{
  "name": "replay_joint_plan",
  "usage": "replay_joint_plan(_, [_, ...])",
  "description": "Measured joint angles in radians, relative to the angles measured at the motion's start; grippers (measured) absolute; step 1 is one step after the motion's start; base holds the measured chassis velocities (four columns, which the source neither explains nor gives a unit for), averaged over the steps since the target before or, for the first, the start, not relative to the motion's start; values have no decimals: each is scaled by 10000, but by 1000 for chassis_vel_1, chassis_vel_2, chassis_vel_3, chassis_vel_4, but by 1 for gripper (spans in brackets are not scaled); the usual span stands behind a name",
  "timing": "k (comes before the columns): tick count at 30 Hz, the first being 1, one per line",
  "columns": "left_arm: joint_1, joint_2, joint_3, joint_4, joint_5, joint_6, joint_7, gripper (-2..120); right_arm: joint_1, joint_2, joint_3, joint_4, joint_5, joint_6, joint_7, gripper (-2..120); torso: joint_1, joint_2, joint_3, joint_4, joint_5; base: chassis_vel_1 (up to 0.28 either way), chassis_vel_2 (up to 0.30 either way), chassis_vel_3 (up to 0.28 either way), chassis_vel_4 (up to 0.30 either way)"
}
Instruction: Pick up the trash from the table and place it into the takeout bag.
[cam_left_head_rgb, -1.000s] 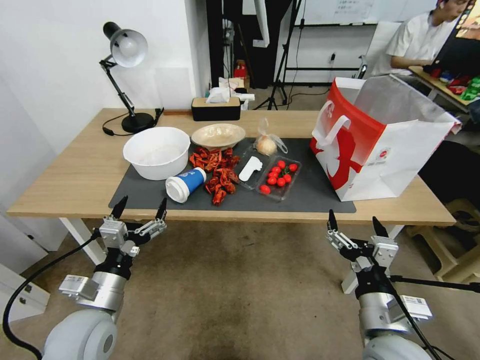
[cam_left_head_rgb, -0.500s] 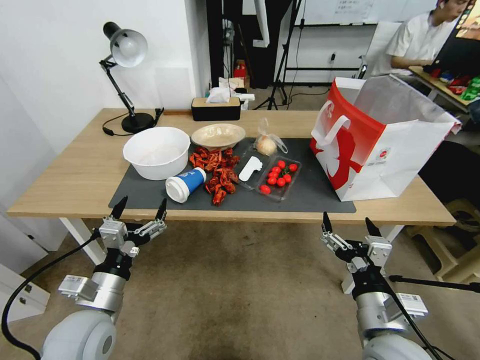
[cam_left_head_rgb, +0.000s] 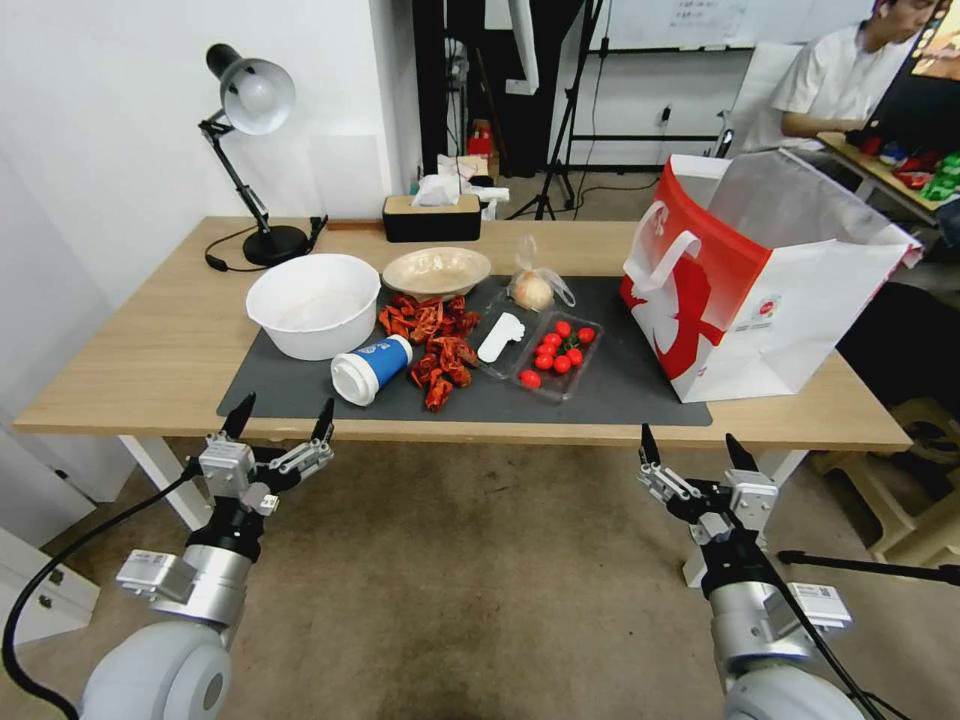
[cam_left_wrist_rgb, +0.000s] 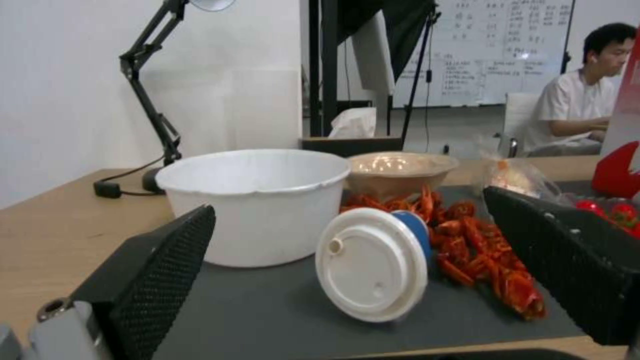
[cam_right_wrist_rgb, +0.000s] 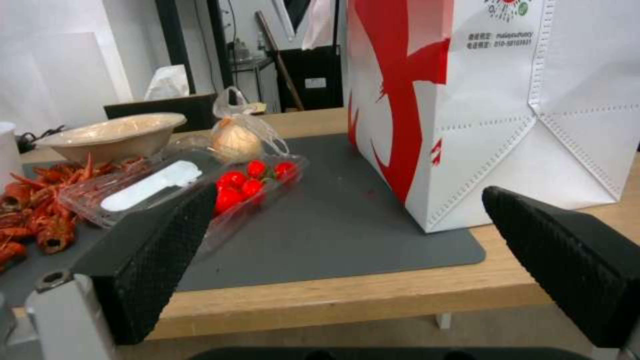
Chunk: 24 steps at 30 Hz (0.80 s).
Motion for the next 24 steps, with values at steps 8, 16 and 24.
replay_joint_plan(8, [33,-25,-23,-2,28,138,-29,100,45,-34,-65,0,-7,-72,0,100,0,0,0,0,0,0,0,0,0])
replay_joint_plan(16, [50,-58,-20,-25,56,278,-29,100,59,-116,-64,12,3,-109,0,100,0,0,0,0,0,0,0,0,0])
replay_joint_plan(24, [33,-86,27,43,144,289,-23,100,835,-424,2,-39,864,-391,-215,100,0,0,0,0,0,0,0,0,0])
